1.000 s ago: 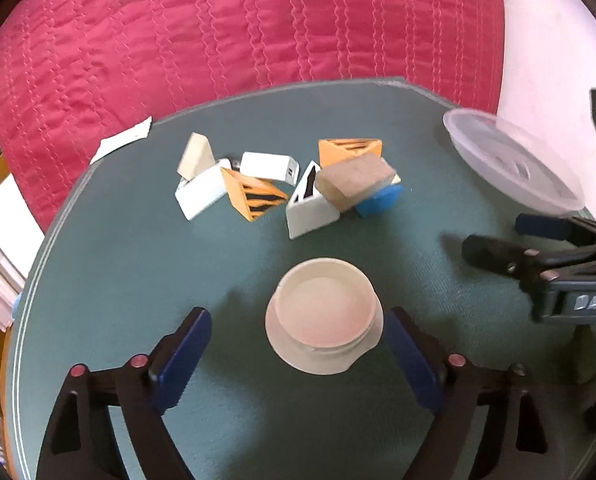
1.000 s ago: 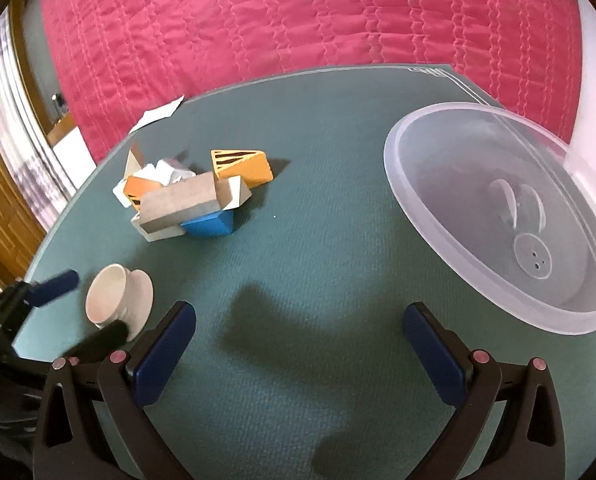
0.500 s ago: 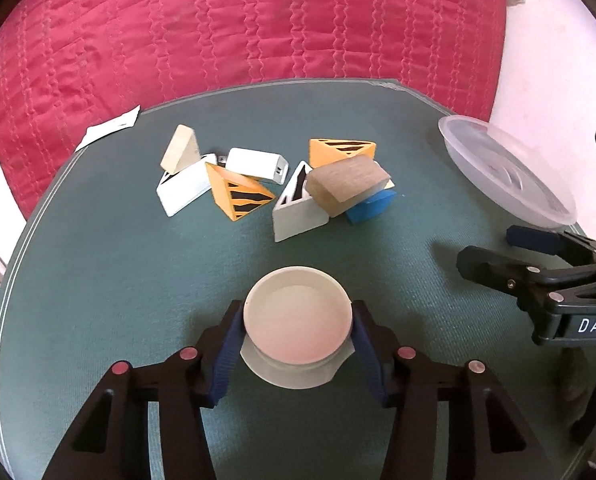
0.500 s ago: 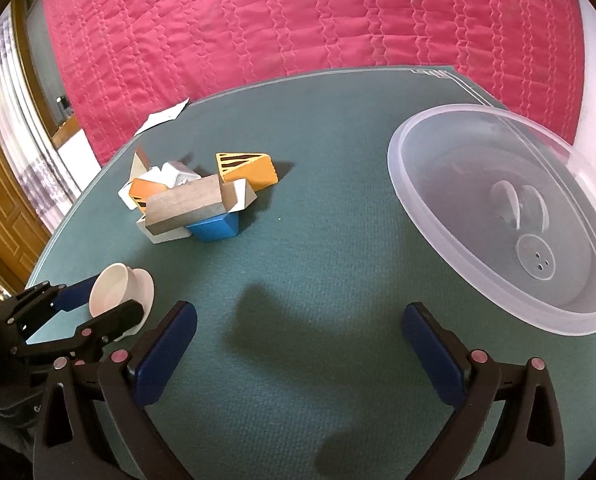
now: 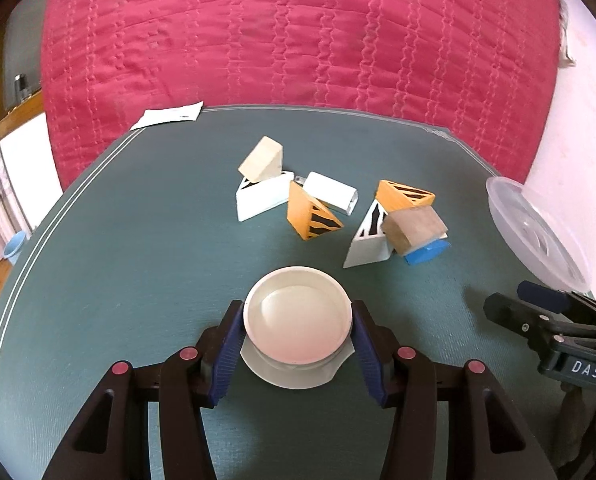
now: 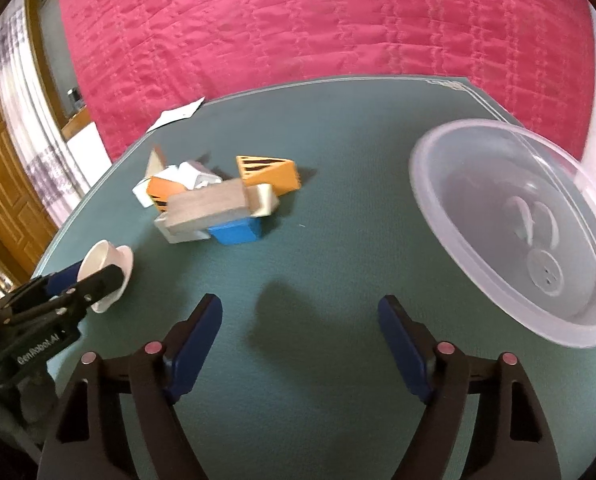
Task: Organize rigid objects
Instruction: 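Grasp the white cup with saucer with the left gripper while the right gripper reaches toward the wooden block, then grasp the light wooden rectangular block with the right gripper and lift it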
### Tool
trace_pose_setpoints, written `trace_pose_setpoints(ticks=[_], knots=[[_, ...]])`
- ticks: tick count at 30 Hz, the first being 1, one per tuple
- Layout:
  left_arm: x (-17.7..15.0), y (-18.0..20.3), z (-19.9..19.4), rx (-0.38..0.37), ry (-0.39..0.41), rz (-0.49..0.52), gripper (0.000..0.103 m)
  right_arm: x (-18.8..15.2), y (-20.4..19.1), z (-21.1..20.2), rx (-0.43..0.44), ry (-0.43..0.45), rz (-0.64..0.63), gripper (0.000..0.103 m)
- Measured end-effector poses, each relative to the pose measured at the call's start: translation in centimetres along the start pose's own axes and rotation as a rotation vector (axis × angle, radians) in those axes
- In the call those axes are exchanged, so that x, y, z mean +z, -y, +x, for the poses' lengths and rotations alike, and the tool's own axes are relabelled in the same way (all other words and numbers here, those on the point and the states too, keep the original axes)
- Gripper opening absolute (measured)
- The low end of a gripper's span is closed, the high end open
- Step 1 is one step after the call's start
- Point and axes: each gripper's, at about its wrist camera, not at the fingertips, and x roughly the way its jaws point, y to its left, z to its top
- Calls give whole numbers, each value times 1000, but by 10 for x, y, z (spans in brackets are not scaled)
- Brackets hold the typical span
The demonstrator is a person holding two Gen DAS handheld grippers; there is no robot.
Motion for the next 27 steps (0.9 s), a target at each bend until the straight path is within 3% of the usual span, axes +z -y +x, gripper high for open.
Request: trace_pose_setpoints(ticks=[11,18,27], knots=[[-3,-2,-1,5,2,-6,55,42,-43,19,60,21,-85,81],[-2,-1,0,2,0,-12,55,51,-54,37,42,9,-113,80],[-2,3,0,6,-5,-14,55,51,-59,45,35,-3,-130,64]])
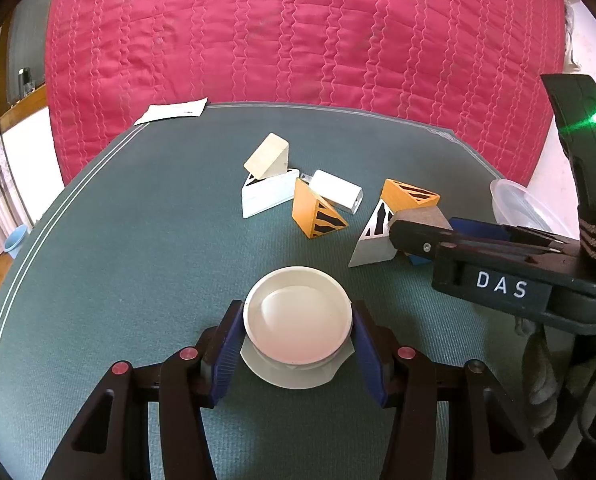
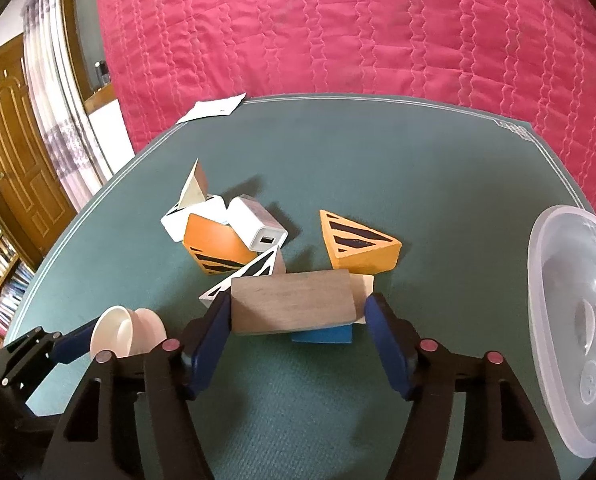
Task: Organize rigid objects
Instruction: 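Grasp the light wooden rectangular block with the right gripper and lift it, then carry the wooden block into the clear plastic bowl and open the right gripper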
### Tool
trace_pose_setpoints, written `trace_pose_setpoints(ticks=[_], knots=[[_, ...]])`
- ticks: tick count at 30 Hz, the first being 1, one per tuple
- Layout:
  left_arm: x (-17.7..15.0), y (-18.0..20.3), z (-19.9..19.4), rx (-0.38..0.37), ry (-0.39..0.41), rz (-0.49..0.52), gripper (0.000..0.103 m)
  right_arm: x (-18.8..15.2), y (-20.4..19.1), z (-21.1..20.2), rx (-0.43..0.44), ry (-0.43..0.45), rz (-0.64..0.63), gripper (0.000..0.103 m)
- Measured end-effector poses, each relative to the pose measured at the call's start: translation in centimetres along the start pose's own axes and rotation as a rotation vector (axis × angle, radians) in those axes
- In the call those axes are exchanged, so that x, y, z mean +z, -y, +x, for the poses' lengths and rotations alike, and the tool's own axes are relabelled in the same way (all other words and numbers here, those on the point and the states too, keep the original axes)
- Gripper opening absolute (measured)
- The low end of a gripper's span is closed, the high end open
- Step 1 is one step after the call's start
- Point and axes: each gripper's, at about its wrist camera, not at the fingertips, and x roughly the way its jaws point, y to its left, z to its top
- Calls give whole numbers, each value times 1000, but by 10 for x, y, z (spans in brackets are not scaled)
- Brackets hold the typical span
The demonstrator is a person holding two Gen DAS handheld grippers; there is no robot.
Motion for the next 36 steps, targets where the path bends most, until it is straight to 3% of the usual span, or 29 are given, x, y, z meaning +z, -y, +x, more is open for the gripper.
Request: trace_pose_setpoints(ticks=[11,23,36], knots=[[-1,3,0,2,-2,0,55,-7,8,-13,18,26,48,61],[-1,6,0,6,-2,-2,55,-31,33,-60,6,88,139,61],[-3,13,0,20,-12,25,55,-57,96,-107,-124,135,250,61]])
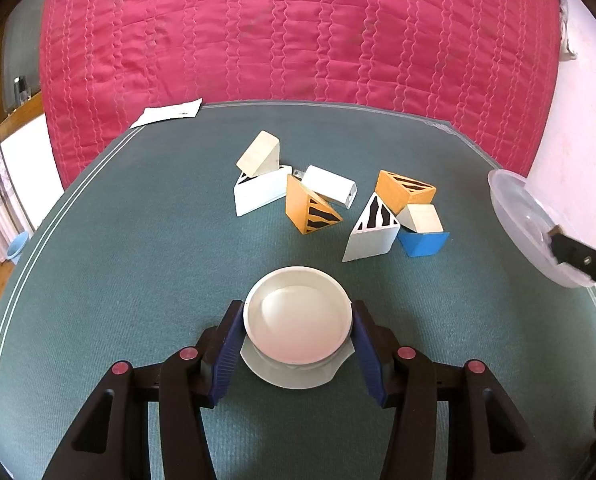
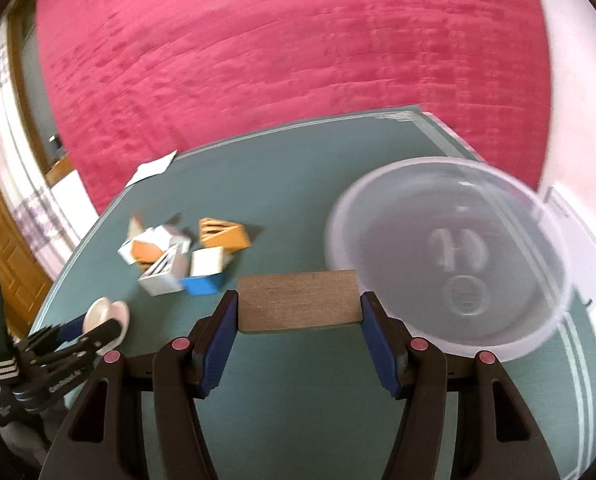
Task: Organize rigid objects
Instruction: 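Carry the wooden block into the clear plastic bowl and open the right gripper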
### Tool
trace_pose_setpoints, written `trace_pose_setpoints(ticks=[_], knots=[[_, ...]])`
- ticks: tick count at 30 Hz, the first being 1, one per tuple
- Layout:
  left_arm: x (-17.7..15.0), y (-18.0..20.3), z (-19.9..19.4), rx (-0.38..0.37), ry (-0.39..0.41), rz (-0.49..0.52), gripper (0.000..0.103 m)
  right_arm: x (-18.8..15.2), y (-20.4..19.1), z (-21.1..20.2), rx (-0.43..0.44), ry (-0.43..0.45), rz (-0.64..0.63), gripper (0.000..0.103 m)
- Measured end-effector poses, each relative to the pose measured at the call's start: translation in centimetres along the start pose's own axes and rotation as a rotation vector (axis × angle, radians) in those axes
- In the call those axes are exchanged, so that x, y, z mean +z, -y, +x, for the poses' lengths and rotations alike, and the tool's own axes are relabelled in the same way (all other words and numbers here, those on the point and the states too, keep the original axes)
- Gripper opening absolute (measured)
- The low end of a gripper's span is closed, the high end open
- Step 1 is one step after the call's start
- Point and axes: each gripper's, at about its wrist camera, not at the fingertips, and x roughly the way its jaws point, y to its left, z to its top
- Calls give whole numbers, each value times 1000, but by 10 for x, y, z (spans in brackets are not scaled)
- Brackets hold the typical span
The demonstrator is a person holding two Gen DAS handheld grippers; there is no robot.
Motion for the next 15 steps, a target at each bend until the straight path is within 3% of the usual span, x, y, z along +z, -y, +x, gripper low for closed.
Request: trace_pose_setpoints(ticks=[8,15], knots=[[-1,4,0,-7,-44,-24,55,7,51,-16,-88,44,68,61],[4,26,-10,-10,-25,22,55,7,83,-19,-121,62,131,61]])
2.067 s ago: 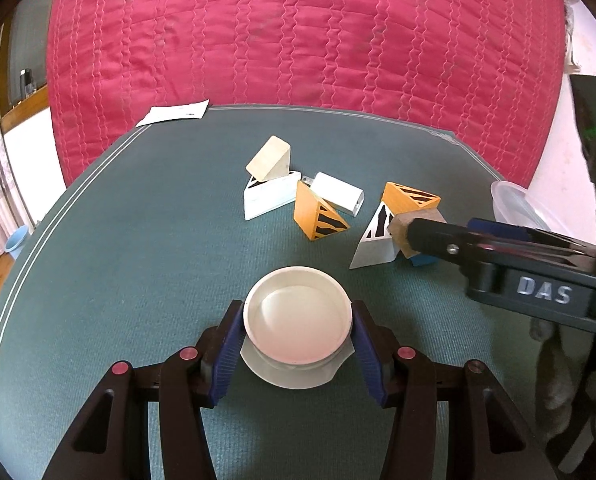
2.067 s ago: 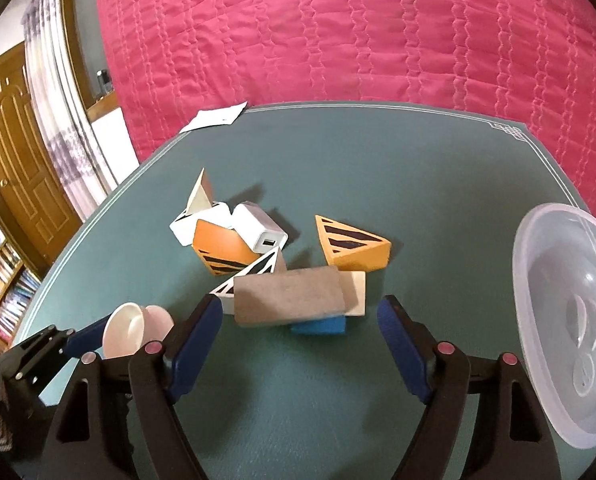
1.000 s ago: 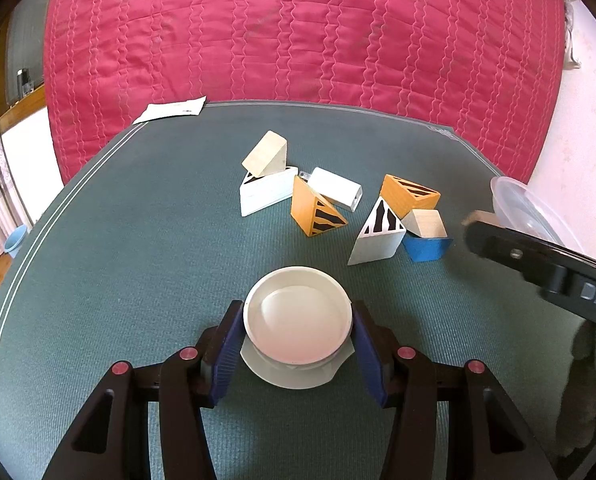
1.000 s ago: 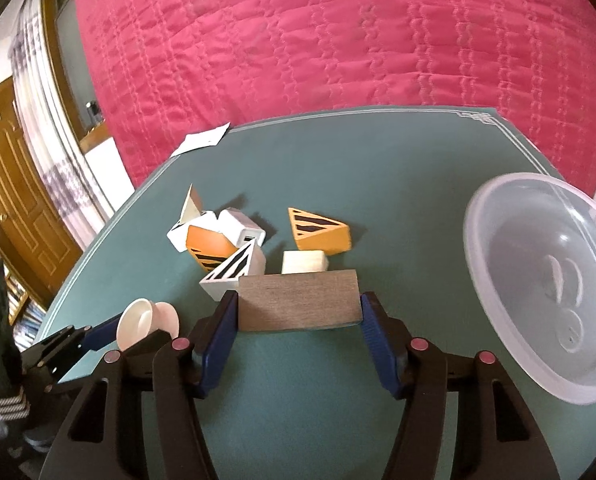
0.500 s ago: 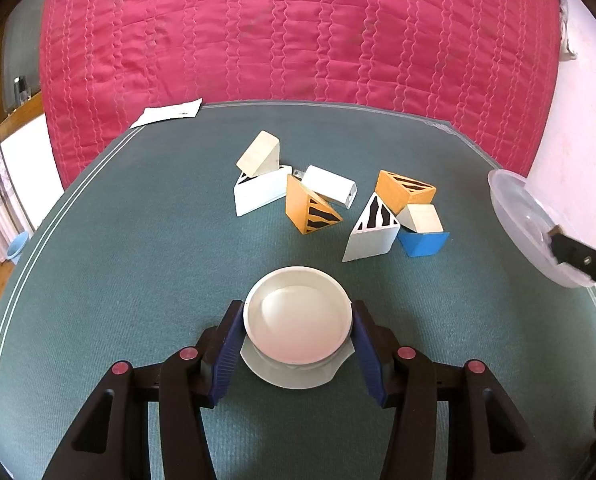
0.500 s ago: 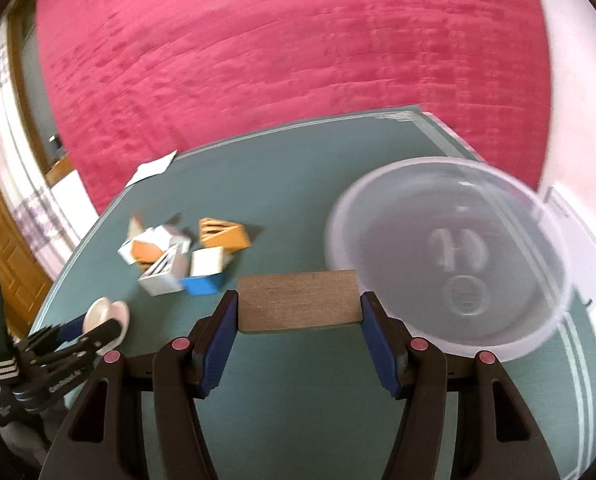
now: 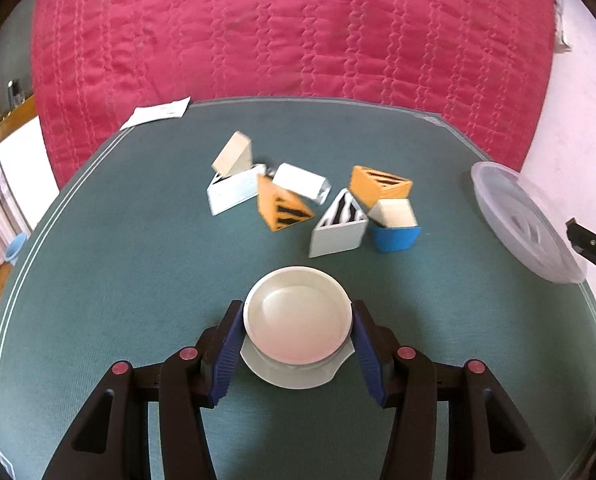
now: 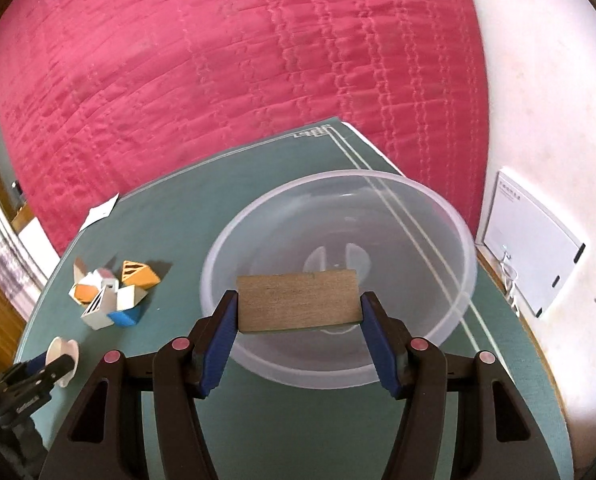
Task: Organize rigid objects
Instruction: 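Carry the wooden block into the clear plastic bowl and open the right gripper, then carry the white cup into the clear bowl and open the left gripper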
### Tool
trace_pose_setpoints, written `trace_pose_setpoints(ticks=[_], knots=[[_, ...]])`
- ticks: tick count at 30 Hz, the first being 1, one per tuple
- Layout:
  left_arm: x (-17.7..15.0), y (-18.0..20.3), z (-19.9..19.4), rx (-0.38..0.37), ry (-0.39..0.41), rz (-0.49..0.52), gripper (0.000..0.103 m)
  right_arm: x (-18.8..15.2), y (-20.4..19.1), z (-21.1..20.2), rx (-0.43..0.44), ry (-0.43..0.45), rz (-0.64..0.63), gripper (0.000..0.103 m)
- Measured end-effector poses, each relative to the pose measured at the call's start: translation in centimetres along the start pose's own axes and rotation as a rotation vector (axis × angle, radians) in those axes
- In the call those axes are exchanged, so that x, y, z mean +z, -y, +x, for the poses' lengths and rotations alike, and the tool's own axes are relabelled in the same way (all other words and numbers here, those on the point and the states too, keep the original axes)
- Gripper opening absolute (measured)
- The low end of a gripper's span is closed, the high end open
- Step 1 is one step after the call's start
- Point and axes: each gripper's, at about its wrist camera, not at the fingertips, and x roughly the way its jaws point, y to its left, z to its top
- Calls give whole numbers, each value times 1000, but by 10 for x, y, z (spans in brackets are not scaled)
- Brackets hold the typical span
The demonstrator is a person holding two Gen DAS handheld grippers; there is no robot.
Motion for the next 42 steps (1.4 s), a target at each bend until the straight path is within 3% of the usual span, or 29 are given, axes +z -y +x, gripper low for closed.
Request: trace_pose_setpoints(ticks=[6,10,18,26,42], knots=[[2,14,-4,-8,8,29,55,-1,10,3,-34,13,25,62],[5,19,-5,-17,7,40,55,-1,9,-4,-54,68,7,72],[14,40,-6,-45,25,78,55,-3,16,-9,-177,132,31,72],[35,76,-3,-123,44,137,55,-2,41,-15,-226,166,137,72],[69,157,15,-270,70,292,55,-9,61,-5,-258,175,227,72]])
